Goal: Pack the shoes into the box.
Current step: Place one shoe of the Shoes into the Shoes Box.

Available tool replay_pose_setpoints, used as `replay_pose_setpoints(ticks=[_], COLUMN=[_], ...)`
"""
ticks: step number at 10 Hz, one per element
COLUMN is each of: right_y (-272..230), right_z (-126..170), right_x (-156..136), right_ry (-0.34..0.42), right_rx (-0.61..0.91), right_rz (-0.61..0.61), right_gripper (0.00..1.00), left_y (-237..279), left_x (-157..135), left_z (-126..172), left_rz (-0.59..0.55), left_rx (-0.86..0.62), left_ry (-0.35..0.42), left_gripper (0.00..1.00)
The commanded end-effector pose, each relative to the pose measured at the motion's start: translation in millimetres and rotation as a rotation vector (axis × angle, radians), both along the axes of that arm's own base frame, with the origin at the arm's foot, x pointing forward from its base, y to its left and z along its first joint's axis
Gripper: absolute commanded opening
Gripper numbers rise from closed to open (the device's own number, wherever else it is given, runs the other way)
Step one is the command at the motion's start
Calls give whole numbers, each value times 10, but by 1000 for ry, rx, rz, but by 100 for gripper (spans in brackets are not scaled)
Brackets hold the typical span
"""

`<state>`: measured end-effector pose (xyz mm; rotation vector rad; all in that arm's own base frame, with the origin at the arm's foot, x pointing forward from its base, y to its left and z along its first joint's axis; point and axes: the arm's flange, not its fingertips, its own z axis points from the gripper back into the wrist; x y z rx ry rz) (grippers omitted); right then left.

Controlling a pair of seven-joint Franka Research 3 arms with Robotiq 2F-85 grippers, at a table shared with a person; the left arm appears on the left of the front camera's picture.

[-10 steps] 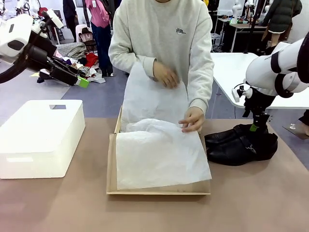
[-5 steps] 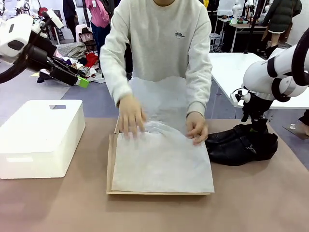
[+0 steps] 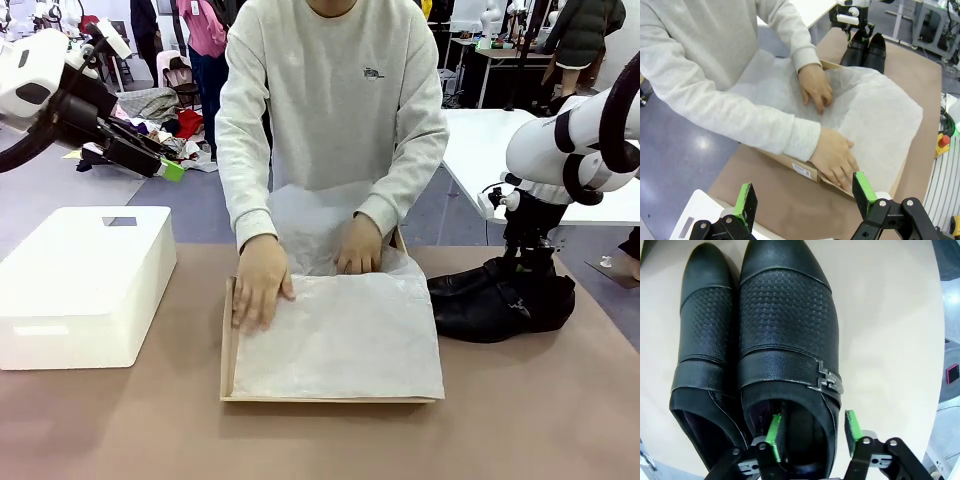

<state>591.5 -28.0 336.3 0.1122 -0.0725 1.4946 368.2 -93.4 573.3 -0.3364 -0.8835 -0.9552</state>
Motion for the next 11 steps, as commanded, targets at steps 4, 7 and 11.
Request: replay_pose_setpoints(ticks=[4, 7, 11], right_y=[3, -13, -70], right_z=[36, 41, 233], right_x=[134, 136, 114], right_ry=[16, 7, -75], right_rx=[11, 13, 45], right_rz=[-30, -47, -127], right_gripper=[0, 0, 0], left_y=[14, 14, 14], left_x=[10, 10, 10], left_z=[-8, -8, -8], left_rz=[-13, -13, -13], left_rx=[-7, -7, -7], left_ry=[-4, -4, -4], left_gripper=[100, 100, 100])
